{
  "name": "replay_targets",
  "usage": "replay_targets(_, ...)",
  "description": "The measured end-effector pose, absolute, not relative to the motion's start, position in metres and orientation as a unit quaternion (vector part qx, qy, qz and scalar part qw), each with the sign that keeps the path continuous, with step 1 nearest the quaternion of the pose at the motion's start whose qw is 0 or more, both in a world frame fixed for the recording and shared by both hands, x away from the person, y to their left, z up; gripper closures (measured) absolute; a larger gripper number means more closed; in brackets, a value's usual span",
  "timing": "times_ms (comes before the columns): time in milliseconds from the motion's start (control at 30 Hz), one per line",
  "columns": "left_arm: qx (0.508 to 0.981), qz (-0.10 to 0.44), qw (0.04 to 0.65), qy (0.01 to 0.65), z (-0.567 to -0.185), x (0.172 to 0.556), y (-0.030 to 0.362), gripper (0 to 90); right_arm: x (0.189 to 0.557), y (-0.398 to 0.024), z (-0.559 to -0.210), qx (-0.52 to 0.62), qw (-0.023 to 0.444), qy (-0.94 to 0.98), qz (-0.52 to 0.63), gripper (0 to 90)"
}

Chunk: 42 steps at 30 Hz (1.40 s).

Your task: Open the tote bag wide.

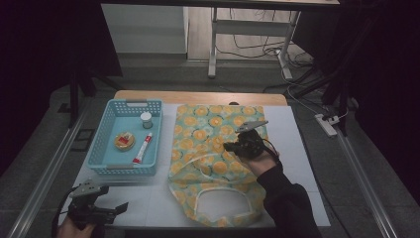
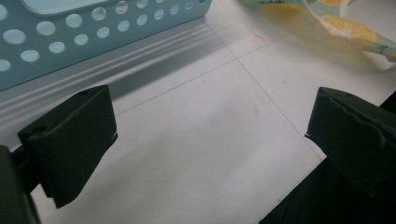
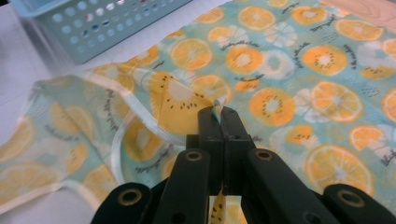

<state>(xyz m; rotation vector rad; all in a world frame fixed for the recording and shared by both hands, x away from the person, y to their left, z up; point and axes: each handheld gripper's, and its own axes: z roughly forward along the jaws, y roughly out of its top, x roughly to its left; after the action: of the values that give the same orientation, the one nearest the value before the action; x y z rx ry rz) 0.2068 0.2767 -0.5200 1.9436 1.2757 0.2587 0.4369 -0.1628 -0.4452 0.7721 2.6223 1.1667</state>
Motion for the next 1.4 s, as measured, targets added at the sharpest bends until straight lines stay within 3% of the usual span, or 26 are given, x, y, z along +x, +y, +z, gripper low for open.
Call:
replay_targets(500,0.758,0.092,0.403,0.504,-0.520,0.206,0.280,1.4,0.472,-0.157,-0.468,0.276,0.113,0.880,0.370,89.6)
replay_targets(1100,0.758,0.091,0.405,0.504,-0.521,0.206,0.281,1.5,0.486,-0.153,-0.516,0.286,0.096,0.897,0.323,88.3)
replay_targets(1400,0.763,0.091,0.397,0.502,-0.521,0.207,0.279,1.9,0.485,-0.163,-0.501,0.303,0.094,0.879,0.356,68.6)
